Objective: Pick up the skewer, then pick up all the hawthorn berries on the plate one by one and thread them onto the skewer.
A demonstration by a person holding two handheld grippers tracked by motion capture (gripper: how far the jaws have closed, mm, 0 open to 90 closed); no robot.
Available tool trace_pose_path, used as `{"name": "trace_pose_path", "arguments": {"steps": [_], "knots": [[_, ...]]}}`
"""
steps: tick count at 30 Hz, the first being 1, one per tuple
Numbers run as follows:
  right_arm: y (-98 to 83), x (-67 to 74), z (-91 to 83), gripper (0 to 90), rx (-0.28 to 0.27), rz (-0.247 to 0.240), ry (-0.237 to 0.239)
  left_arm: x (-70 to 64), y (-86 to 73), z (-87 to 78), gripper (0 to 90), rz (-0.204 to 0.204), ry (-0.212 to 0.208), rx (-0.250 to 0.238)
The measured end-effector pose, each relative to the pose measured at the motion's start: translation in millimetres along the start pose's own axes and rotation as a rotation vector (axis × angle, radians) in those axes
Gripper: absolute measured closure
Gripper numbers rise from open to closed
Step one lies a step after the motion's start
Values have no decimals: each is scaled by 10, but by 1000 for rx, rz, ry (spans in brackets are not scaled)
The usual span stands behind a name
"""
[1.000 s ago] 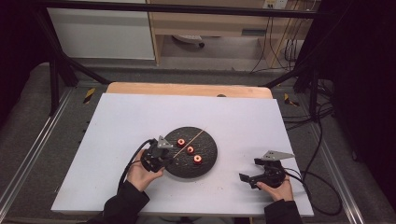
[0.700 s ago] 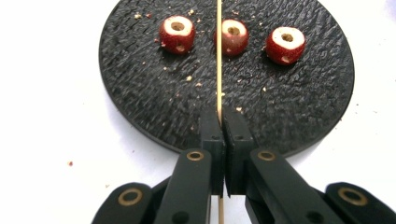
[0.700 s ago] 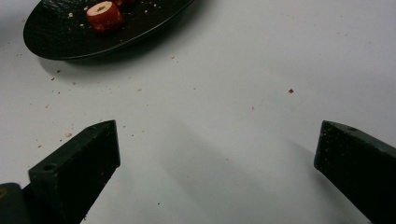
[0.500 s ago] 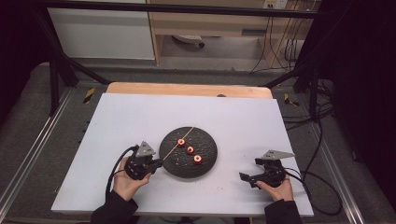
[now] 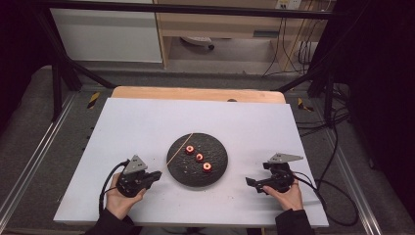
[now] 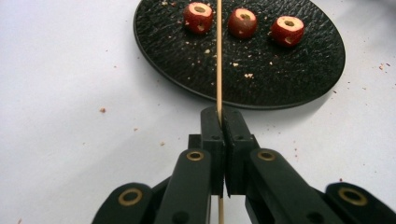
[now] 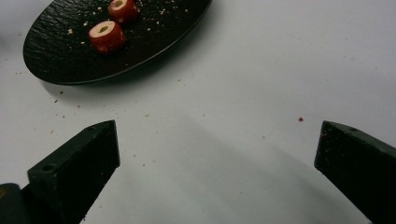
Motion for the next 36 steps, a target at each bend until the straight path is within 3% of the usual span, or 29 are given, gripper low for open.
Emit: {"name": "trace_pose_path", "arguments": {"steps": [9,17,31,36], "knots": [[212,127,119,6,34,-8,-2,40,-87,-65,882,-6,-3,-35],[436,291,262,6,61,-49,10,40,-173,-84,882,1,-23,-36],[737,464,633,19,210,-73,8,79,-243,-128,881,-10,-20,-47],[865,535,798,37,285,-82,-20,114,-257,-130,881,-21,-22,-47]]}}
Point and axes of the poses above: each handheld gripper's, and its own axes: z roughly forward along the jaws, y roughly out of its top, x roughly to its left, the point moved 5 cm from there along z, roughly forward along the jaws, and after that the axes turned 13 degrees about y, right-handed, at the moved point
